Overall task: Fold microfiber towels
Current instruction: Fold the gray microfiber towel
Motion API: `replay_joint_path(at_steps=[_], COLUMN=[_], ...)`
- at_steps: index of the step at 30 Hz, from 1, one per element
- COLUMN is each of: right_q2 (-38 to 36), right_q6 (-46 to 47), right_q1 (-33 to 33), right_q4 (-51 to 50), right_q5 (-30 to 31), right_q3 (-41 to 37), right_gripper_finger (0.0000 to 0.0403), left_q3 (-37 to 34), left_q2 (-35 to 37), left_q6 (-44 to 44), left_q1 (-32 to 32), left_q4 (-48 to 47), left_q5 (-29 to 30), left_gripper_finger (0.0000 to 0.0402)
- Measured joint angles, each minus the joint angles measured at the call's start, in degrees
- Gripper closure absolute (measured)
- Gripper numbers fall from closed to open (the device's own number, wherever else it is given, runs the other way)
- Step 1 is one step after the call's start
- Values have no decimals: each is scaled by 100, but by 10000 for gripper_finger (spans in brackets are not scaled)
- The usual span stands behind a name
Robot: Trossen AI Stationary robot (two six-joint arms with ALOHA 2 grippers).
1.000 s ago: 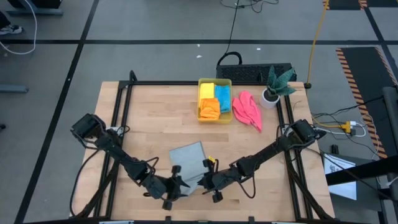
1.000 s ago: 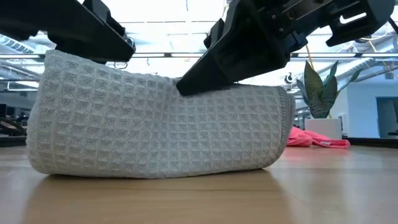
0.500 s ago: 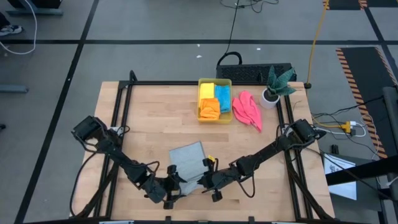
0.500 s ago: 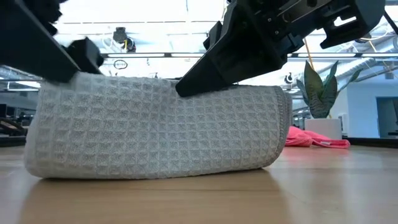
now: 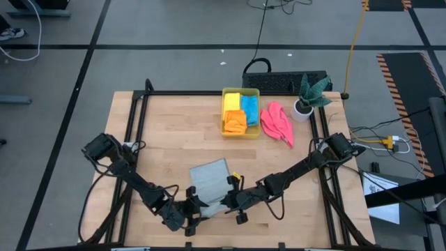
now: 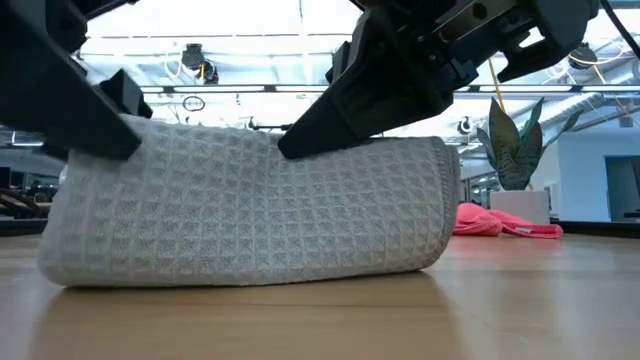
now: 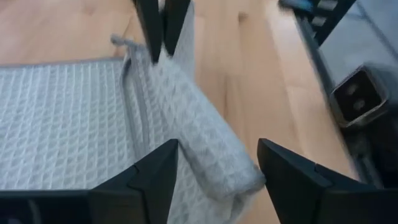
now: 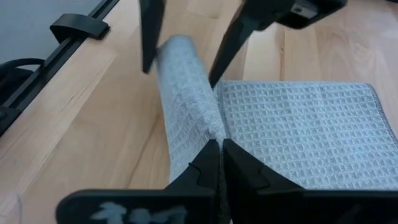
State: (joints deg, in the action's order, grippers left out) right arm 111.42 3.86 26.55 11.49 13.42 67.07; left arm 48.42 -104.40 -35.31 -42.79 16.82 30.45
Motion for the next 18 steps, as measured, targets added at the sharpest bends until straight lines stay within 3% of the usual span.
replay_joint_path(at_steps=[8, 15, 18], right_q2=[0, 0, -27], right_q6=[-23, -175, -166], right_q1=[0, 0, 0], right_q4=[-20, -22, -149], right_q5=[-1, -1, -25], right_q3=[0, 0, 0], right_gripper_finger=[399, 396, 374], left_q3=[1, -2, -1], left_q2=[0, 0, 0], left_q6=[26, 78, 91], left_q1=[-1, -8, -3], left_q4=[31, -22, -28], left_q5=[-68, -244, -244], left_gripper_finger=[214, 306, 351])
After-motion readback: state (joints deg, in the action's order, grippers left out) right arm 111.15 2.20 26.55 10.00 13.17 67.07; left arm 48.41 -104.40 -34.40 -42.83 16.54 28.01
